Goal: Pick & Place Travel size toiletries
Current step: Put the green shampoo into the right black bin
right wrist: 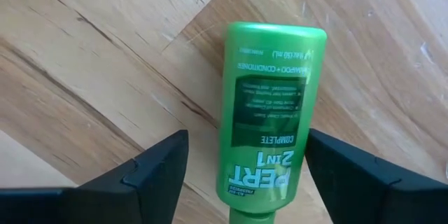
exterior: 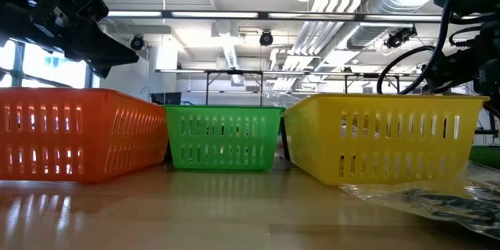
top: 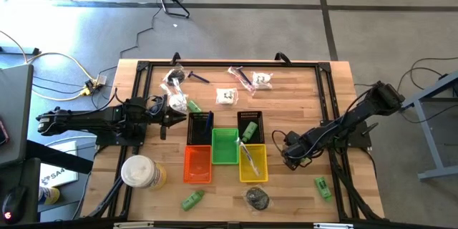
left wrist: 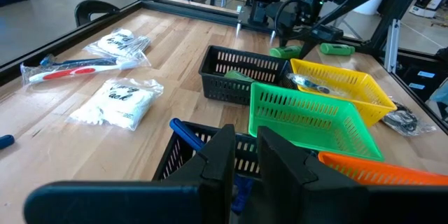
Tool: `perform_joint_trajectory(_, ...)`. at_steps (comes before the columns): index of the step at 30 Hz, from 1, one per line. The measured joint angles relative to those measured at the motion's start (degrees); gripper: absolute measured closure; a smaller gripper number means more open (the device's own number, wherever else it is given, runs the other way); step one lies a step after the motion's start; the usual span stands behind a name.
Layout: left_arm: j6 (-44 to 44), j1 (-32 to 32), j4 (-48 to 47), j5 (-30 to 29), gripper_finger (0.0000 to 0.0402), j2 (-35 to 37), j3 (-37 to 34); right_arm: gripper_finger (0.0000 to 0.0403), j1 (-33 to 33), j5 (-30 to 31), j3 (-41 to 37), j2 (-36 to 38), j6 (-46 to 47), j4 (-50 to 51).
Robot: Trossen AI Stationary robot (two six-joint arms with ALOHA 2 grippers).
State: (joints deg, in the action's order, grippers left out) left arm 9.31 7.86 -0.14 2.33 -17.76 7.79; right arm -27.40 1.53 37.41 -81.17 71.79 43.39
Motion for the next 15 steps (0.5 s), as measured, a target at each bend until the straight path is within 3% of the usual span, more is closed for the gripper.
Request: perform_joint_trajectory(15,0.0,0.0,0.0,0.0,0.0341,0.0,0.0,0.022,0.0,0.0,0.0,0.0,0.2,-1.0)
